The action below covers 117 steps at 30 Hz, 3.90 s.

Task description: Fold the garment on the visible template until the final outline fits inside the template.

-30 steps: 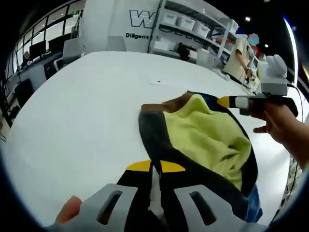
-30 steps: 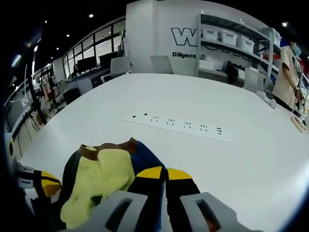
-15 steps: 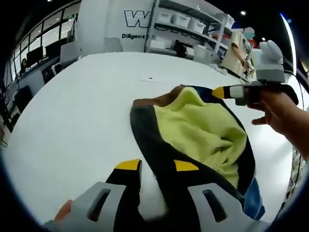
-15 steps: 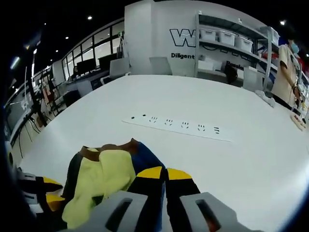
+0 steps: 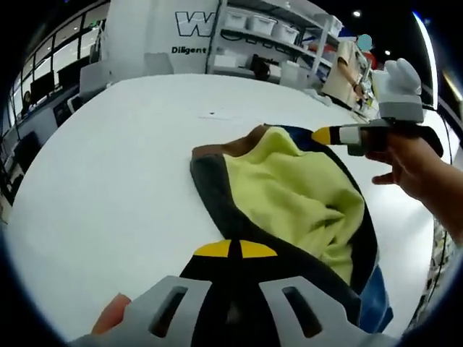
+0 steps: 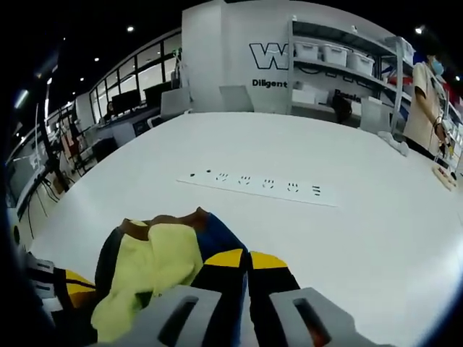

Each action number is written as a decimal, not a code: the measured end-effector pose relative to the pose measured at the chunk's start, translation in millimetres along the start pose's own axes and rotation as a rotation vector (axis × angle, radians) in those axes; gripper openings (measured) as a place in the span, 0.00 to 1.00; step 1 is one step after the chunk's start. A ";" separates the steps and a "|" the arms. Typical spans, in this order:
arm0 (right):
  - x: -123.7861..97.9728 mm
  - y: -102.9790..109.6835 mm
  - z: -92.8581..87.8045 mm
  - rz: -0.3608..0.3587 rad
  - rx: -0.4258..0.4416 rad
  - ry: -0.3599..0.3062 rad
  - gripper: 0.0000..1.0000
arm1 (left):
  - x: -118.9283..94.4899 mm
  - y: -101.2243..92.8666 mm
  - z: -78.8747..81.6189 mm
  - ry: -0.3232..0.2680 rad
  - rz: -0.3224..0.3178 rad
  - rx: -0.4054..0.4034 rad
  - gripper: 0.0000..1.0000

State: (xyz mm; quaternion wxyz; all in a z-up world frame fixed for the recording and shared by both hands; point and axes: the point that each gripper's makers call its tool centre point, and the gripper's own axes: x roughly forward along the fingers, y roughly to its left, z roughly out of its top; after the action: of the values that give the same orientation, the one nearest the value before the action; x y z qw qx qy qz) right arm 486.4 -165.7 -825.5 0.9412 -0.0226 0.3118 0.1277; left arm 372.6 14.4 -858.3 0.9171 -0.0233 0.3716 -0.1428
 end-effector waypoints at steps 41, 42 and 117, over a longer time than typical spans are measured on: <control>-9.8 -43.1 -13.1 -0.034 -0.048 0.021 0.00 | 19.9 90.1 71.8 -0.036 0.135 0.461 0.00; -9.7 -43.5 -13.4 -0.035 -0.051 0.021 0.00 | 20.4 90.6 71.7 -0.034 0.138 0.468 0.00; 32.2 -14.5 -16.3 0.070 -0.147 0.074 0.15 | 70.3 63.9 84.0 -0.020 -0.016 0.268 0.17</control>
State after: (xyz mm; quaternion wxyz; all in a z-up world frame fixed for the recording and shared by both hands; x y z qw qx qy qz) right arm 505.5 -174.4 -858.3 0.9198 -0.0854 0.3368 0.1822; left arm 494.1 50.7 -854.5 0.9144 0.0953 0.3398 -0.1983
